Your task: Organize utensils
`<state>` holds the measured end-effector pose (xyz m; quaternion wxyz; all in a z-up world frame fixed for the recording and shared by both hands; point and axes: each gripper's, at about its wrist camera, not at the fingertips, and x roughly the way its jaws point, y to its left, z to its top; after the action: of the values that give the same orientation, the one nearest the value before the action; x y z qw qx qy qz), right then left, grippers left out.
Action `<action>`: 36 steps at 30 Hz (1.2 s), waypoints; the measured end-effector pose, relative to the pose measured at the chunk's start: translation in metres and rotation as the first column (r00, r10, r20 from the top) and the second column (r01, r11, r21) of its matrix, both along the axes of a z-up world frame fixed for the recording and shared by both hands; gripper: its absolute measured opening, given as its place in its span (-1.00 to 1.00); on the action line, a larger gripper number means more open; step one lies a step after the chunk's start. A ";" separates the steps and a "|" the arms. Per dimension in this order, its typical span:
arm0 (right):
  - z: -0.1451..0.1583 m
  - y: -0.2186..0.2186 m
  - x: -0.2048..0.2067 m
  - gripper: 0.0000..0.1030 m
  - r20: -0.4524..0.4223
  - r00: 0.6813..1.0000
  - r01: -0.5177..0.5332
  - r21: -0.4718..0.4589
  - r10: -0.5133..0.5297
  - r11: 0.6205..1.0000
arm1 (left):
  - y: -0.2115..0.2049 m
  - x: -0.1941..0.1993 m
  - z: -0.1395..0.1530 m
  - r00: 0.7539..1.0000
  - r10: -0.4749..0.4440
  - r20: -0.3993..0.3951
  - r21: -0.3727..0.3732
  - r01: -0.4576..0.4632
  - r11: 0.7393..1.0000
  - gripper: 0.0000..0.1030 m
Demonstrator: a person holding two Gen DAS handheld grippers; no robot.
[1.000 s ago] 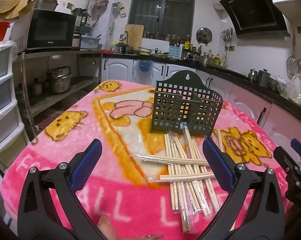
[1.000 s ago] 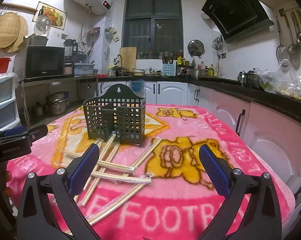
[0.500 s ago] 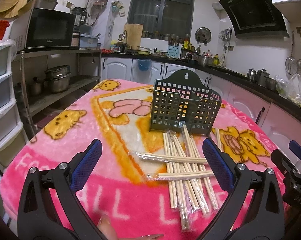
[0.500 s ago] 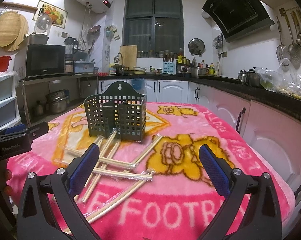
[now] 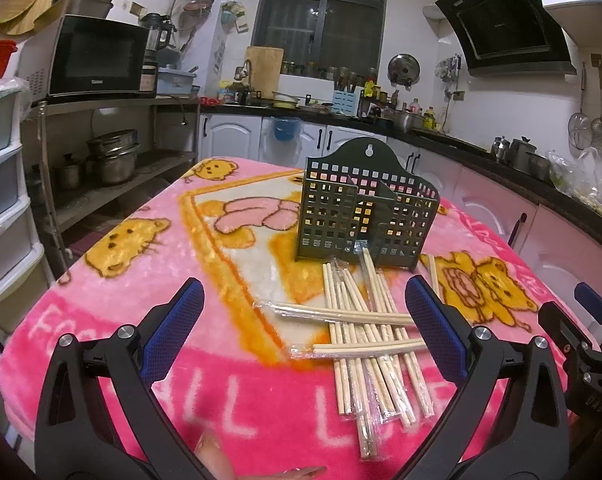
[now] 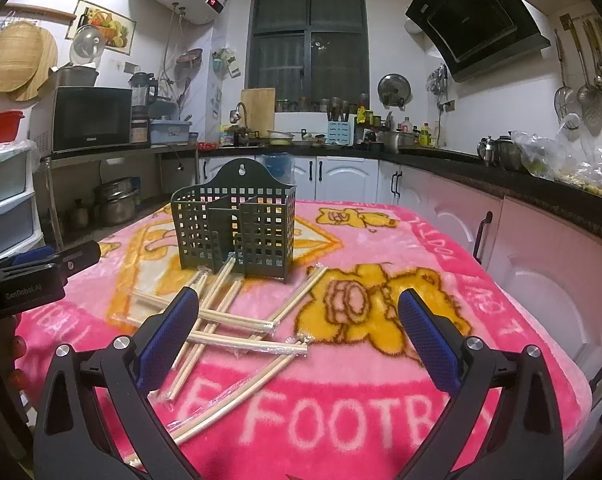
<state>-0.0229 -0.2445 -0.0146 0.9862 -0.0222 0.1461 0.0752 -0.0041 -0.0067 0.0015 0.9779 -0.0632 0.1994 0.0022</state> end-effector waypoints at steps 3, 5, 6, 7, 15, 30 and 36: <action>0.000 0.000 0.000 0.88 -0.004 1.000 -0.002 0.001 0.002 1.000 | 0.000 0.000 0.000 1.000 -0.001 -0.002 -0.002 0.001 1.000 0.81; -0.001 0.000 -0.001 0.88 -0.003 1.000 -0.003 0.000 0.003 1.000 | -0.001 -0.001 0.000 1.000 0.001 0.000 -0.001 -0.001 1.000 0.81; -0.001 0.000 0.000 0.88 -0.004 1.000 -0.004 0.001 0.004 1.000 | -0.001 -0.001 0.000 1.000 0.001 0.001 -0.002 -0.001 1.000 0.81; -0.001 0.000 0.001 0.88 -0.006 1.000 -0.005 0.000 0.005 1.000 | 0.000 0.000 0.000 1.000 0.000 -0.001 -0.003 0.000 1.000 0.81; -0.001 0.008 0.008 0.88 -0.047 0.998 -0.035 -0.015 0.034 0.999 | 0.006 0.003 -0.001 1.000 0.016 -0.023 -0.018 -0.017 1.000 0.81; -0.002 0.019 0.057 0.88 -0.183 0.977 -0.117 -0.017 0.112 0.993 | 0.039 0.038 -0.019 0.982 0.001 -0.188 -0.091 -0.018 0.996 0.80; -0.003 0.012 0.089 0.88 -0.278 0.955 -0.102 0.005 0.100 0.995 | 0.042 0.056 -0.029 0.962 -0.103 -0.252 -0.199 0.053 0.979 0.80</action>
<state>0.0662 -0.2322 -0.0178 0.9506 -0.0233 0.2821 0.1272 0.0523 0.0353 -0.0280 0.9318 -0.1474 0.3283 -0.0473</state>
